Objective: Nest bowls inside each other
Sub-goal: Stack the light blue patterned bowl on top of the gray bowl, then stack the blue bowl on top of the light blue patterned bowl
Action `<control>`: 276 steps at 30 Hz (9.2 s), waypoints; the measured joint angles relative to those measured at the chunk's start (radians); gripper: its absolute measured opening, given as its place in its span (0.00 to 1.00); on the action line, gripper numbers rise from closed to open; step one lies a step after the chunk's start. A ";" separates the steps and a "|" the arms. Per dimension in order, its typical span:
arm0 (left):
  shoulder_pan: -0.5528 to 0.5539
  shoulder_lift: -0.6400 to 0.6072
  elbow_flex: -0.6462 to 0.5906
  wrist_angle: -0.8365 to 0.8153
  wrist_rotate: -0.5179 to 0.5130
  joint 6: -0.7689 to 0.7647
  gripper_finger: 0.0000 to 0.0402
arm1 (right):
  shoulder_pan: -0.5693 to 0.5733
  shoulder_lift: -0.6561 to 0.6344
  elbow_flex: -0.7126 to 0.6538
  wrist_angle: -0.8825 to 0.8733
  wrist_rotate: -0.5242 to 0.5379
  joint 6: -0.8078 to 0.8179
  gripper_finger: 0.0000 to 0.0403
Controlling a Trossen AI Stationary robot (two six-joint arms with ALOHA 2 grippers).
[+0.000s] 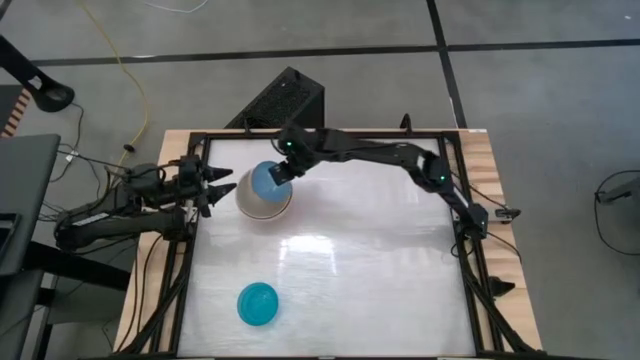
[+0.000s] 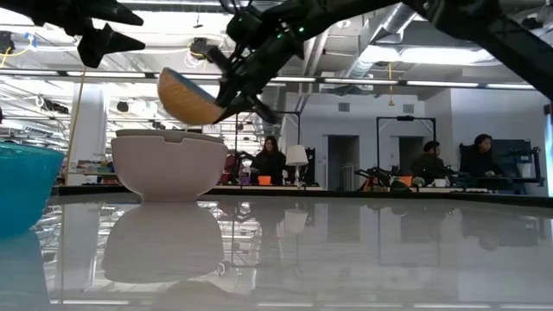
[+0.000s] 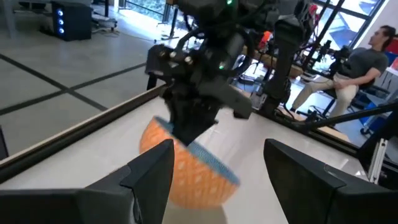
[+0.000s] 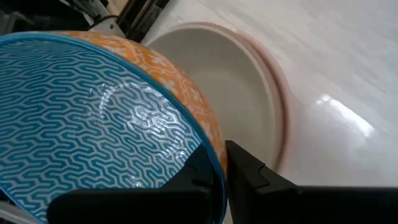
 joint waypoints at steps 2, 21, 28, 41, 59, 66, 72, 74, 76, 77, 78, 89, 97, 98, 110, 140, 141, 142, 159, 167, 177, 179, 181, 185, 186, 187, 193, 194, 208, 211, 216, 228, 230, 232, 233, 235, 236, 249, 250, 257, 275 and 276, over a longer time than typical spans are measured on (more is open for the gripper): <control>0.000 0.000 0.000 0.001 0.000 0.000 0.59 | 0.004 0.033 0.035 0.003 0.000 0.005 0.11; 0.000 0.000 0.000 0.003 -0.015 -0.010 0.59 | 0.026 0.176 0.120 0.019 0.071 0.035 0.11; 0.000 0.000 0.000 0.003 -0.015 -0.024 0.59 | 0.026 0.203 0.120 0.006 0.072 0.007 0.12; 0.000 0.000 0.000 0.001 -0.009 -0.036 0.59 | 0.030 0.194 0.119 0.050 0.079 -0.018 0.35; 0.000 0.000 0.000 -0.022 -0.006 -0.036 0.59 | -0.031 0.124 0.127 -0.033 0.029 -0.027 0.43; 0.000 0.000 0.000 -0.023 -0.007 -0.036 0.59 | -0.041 0.075 0.127 -0.040 0.032 -0.086 0.42; 0.000 0.015 -0.049 -0.031 -0.025 -0.068 0.59 | -0.043 0.003 0.128 -0.061 0.028 -0.123 0.40; 0.000 0.022 -0.087 -0.016 -0.024 -0.082 0.59 | -0.040 -0.031 0.128 -0.089 0.025 -0.158 0.39; 0.000 0.024 -0.125 0.022 -0.022 -0.096 0.59 | -0.031 -0.058 0.128 -0.080 0.001 -0.193 0.38; 0.000 0.026 -0.147 0.048 -0.017 -0.097 0.59 | -0.025 -0.067 0.128 -0.090 -0.007 -0.205 0.38; 0.000 0.027 -0.167 0.067 -0.012 -0.097 0.59 | -0.017 -0.074 0.128 -0.094 -0.011 -0.213 0.37; 0.035 0.024 -0.240 0.028 -0.221 -0.158 0.59 | 0.055 -0.099 0.128 -0.137 -0.025 -0.231 0.30; 0.094 0.024 -0.240 -0.087 -0.226 -0.203 0.59 | 0.085 -0.099 0.128 -0.144 -0.028 -0.232 0.29; 0.100 0.024 -0.240 -0.097 -0.224 -0.210 0.59 | 0.088 -0.099 0.128 -0.144 -0.028 -0.232 0.29; 0.137 0.024 -0.240 -0.183 -0.232 -0.258 0.59 | 0.100 -0.098 0.128 -0.159 -0.028 -0.231 0.29; 0.137 0.025 -0.240 0.413 0.223 -0.106 0.59 | 0.355 -0.080 0.108 -0.195 0.149 -0.142 0.31; 0.137 0.025 -0.240 0.413 0.223 -0.102 0.59 | 0.358 -0.076 0.108 -0.202 0.149 -0.136 0.32; 0.137 0.025 -0.240 0.414 0.223 -0.095 0.59 | 0.364 -0.073 0.105 -0.208 0.149 -0.129 0.33; 0.137 0.024 -0.240 0.412 0.464 -0.096 0.59 | 0.526 0.070 0.109 -0.035 0.289 0.122 0.58; 0.135 0.024 -0.240 0.409 0.519 -0.112 0.59 | 0.572 0.156 0.107 0.031 0.307 0.181 0.56; 0.130 0.022 -0.240 0.393 0.572 -0.165 0.59 | 0.601 0.250 0.106 0.057 0.326 0.269 0.55; 0.126 0.018 -0.239 0.379 0.572 -0.167 0.59 | 0.601 0.267 0.109 0.108 0.347 0.282 0.55; 0.125 0.016 -0.240 0.374 0.572 -0.167 0.59 | 0.606 0.270 0.108 0.094 0.358 0.288 0.55; 0.121 0.016 -0.239 0.376 0.573 -0.169 0.59 | 0.608 0.291 0.107 0.105 0.362 0.306 0.49; 0.121 0.016 -0.239 0.375 0.573 -0.174 0.59 | 0.608 0.295 0.104 0.105 0.359 0.306 0.46; 0.121 0.016 -0.239 0.374 0.573 -0.176 0.59 | 0.608 0.298 0.107 0.127 0.347 0.308 0.43; 0.119 0.016 -0.239 0.381 0.573 -0.188 0.59 | 0.592 0.299 0.108 0.122 0.277 0.315 0.09; 0.119 0.015 -0.239 0.381 0.573 -0.194 0.59 | 0.587 0.299 0.108 0.121 0.262 0.307 0.06; 0.101 0.015 -0.239 0.414 0.580 -0.239 0.59 | 0.436 0.012 0.107 -0.214 0.227 0.043 0.07; 0.088 0.015 -0.239 0.413 0.569 -0.238 0.59 | 0.373 -0.061 0.109 -0.236 0.227 -0.035 0.07; 0.066 0.015 -0.239 0.413 0.513 -0.238 0.59 | 0.238 -0.118 0.108 -0.252 0.229 -0.150 0.07; 0.058 0.015 -0.239 0.372 0.281 -0.189 0.59 | 0.024 -0.039 0.107 -0.184 0.182 -0.179 0.07; 0.058 0.015 -0.239 0.353 0.211 -0.169 0.59 | 0.023 -0.001 0.106 -0.162 0.185 -0.178 0.07; 0.058 0.015 -0.239 0.320 0.119 -0.155 0.59 | 0.023 0.011 0.107 -0.105 0.186 -0.172 0.07; 0.058 0.015 -0.239 0.302 0.071 -0.155 0.59 | 0.023 0.022 0.106 -0.107 0.186 -0.172 0.07; 0.058 0.015 -0.239 0.270 -0.023 -0.155 0.59 | 0.024 0.036 0.109 -0.037 0.176 -0.176 0.07; 0.059 0.014 -0.239 0.255 -0.056 -0.155 0.59 | 0.024 0.041 0.109 -0.033 0.174 -0.176 0.07; 0.059 0.015 -0.240 0.231 -0.112 -0.186 0.59 | 0.041 0.088 0.107 -0.008 0.210 -0.214 0.07; 0.059 0.015 -0.240 0.231 -0.112 -0.189 0.59 | 0.041 0.088 0.107 0.001 0.210 -0.214 0.07; 0.059 0.015 -0.240 0.217 -0.111 -0.202 0.59 | 0.049 0.088 0.108 0.013 0.243 -0.214 0.07; 0.059 0.015 -0.240 0.217 -0.109 -0.198 0.59 | 0.073 0.105 0.108 0.028 0.262 -0.225 0.07; 0.059 0.015 -0.240 0.217 -0.109 -0.199 0.59 | 0.073 0.109 0.107 0.032 0.262 -0.223 0.07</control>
